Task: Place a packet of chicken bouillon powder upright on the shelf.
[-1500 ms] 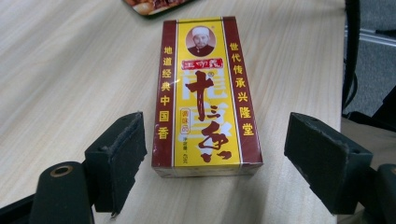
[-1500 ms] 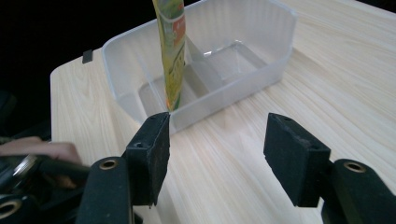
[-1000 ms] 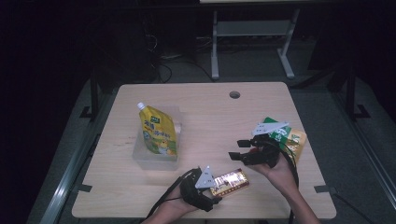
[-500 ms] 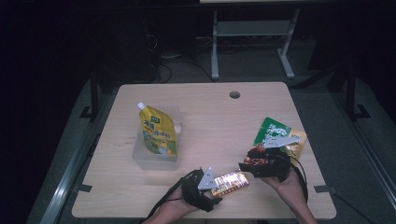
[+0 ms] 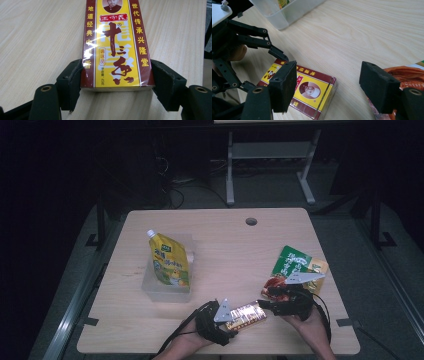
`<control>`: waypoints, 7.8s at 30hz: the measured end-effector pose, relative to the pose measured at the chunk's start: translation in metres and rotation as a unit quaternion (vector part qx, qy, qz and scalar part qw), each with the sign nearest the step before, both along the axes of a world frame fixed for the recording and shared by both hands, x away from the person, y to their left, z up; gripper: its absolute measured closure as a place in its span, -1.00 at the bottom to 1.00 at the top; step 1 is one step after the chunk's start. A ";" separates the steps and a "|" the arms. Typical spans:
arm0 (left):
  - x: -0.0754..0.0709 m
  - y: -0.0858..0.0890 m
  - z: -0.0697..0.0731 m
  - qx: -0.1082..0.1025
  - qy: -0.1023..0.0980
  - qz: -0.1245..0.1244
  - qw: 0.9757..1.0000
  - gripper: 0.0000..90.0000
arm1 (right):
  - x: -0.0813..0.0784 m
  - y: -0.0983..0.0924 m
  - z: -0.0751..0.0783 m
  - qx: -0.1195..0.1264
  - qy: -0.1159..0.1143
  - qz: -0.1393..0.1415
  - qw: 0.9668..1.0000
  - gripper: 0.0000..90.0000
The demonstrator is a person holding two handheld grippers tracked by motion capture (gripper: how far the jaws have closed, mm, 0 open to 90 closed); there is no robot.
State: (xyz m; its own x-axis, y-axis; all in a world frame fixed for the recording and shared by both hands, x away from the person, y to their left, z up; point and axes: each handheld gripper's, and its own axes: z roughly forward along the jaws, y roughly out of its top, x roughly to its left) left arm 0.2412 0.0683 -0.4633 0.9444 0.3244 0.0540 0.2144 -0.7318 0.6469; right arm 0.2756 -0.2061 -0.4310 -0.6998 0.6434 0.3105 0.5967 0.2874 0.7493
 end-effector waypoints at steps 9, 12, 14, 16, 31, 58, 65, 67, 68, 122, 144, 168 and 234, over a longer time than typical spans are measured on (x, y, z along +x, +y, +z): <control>0.001 -0.001 0.000 -0.004 0.012 0.011 1.000 -0.30 | 0.000 -0.002 0.000 0.004 0.003 -0.008 1.000 -0.37; 0.000 -0.003 0.000 -0.006 0.012 0.020 1.000 -0.29 | 0.000 -0.002 0.000 0.003 0.004 -0.015 1.000 -0.39; -0.001 -0.003 0.001 -0.004 0.004 0.022 1.000 -0.28 | 0.001 -0.003 0.000 0.007 0.009 -0.017 1.000 -0.40; -0.001 -0.003 0.002 -0.013 0.004 0.026 1.000 -0.28 | 0.001 -0.002 0.000 0.008 0.012 -0.017 1.000 -0.41; -0.002 0.004 0.012 -0.033 -0.034 0.057 0.997 -0.28 | 0.007 0.006 -0.006 0.021 0.049 -0.020 0.998 -0.46; -0.002 0.012 0.028 -0.080 -0.082 0.107 0.988 -0.28 | 0.018 0.017 -0.017 0.145 0.132 -0.007 0.981 -0.10; 0.000 0.011 0.021 -0.074 -0.062 0.119 0.988 -0.29 | 0.016 0.016 -0.015 0.169 0.134 -0.024 0.976 0.11; 0.000 0.010 0.018 -0.068 -0.056 0.124 0.988 -0.29 | 0.015 0.018 -0.012 0.177 0.128 -0.025 0.976 0.24; 0.000 0.009 0.018 -0.067 -0.057 0.126 0.988 -0.29 | 0.015 0.018 -0.011 0.181 0.128 -0.027 0.975 0.28; -0.018 0.016 0.017 -0.077 -0.051 0.072 0.993 -0.40 | 0.048 0.082 0.093 0.004 -0.072 0.146 0.987 0.50; -0.024 0.009 0.013 -0.077 -0.045 0.045 0.995 -0.43 | 0.062 0.144 0.113 0.015 -0.108 0.237 0.965 0.49; -0.025 0.009 0.014 -0.097 -0.038 0.045 0.994 -0.43 | 0.075 0.203 0.111 0.006 -0.126 0.284 0.951 0.49; -0.025 0.005 0.017 -0.102 -0.035 0.034 0.994 -0.46 | 0.082 0.198 0.079 0.001 -0.074 0.264 0.962 0.01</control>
